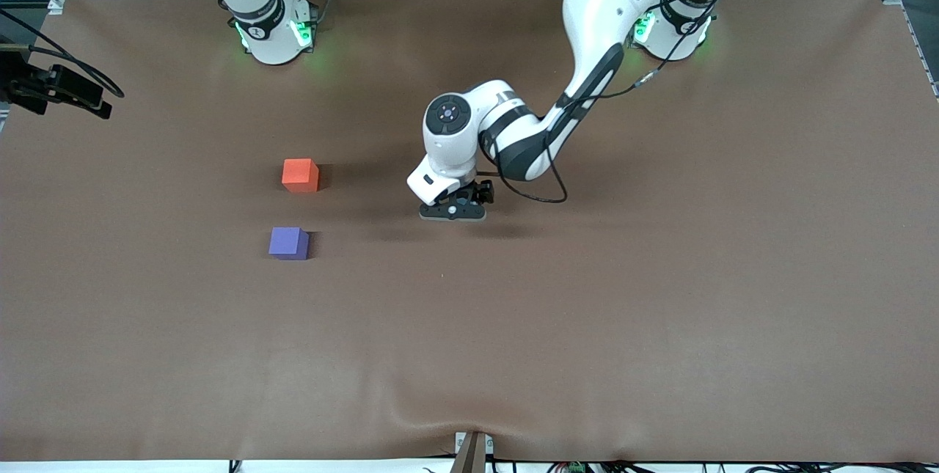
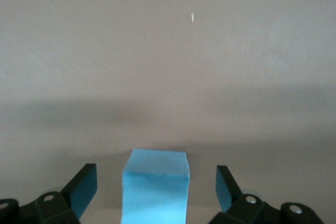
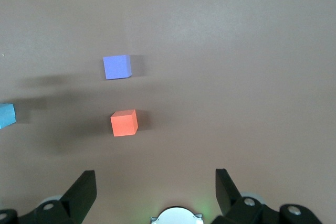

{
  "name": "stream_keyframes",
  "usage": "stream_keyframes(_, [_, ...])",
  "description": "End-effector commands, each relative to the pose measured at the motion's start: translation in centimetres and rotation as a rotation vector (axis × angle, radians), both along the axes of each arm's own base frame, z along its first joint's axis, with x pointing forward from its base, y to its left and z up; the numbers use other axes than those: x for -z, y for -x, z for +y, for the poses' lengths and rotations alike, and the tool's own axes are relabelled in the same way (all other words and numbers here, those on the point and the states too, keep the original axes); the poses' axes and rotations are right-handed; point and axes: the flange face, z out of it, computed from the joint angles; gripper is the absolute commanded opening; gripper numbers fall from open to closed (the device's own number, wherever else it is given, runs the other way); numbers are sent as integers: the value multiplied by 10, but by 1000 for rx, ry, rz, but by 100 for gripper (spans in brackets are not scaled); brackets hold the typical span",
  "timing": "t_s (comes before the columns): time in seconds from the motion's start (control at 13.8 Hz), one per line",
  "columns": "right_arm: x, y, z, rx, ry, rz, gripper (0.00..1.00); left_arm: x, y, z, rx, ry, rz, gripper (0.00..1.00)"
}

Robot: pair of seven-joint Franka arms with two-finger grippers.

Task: Place blue block between orange and purple blocks
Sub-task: 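Carry the blue cube to mid-table and release it with the left gripper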

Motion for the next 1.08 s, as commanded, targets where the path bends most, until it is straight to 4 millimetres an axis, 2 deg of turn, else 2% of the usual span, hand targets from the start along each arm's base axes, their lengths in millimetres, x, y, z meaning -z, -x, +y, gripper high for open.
stream_keyframes(0.0, [2,1,1,-16,-14,9,100,-82,-36,48,-70,13,-53,100])
stream_keyframes(0.07, [19,-9,4,-22,-16,47,100,-106,-57,75,-114,18,-72,100])
stream_keyframes(0.14, [24,-7,5,-30,-18,81,100,-123,-74,101,-132,18,-82,100])
stream_keyframes(0.29, [37,-11,14,-78,-15,124,100,-160,-107,167,-154,-10,-86,100])
stream_keyframes(0.36, [55,-20,20,-98,-13,159,100,-177,-119,201,-155,-22,-70,100])
stream_keyframes(0.43, [59,-23,25,-108,-15,169,100,-196,-127,235,-143,-33,-54,100])
stream_keyframes(0.51, [61,-24,34,-122,-20,172,100,-216,-132,267,-126,-37,-43,100])
stream_keyframes(0.65, [70,-24,70,-172,-17,185,100,-249,-136,321,-105,-43,-25,100])
stream_keyframes(0.72, [85,-30,86,-185,-22,207,100,-261,-134,341,-96,-51,-11,100])
stream_keyframes(0.87, [113,-43,111,-145,-106,227,100,-272,-130,380,-94,-75,47,100])
stream_keyframes(0.94, [120,-47,127,-112,-138,217,100,-271,-130,393,-99,-86,74,100])
stream_keyframes(1.01, [124,-47,154,-82,-133,193,100,-274,-127,406,-116,-96,97,100])
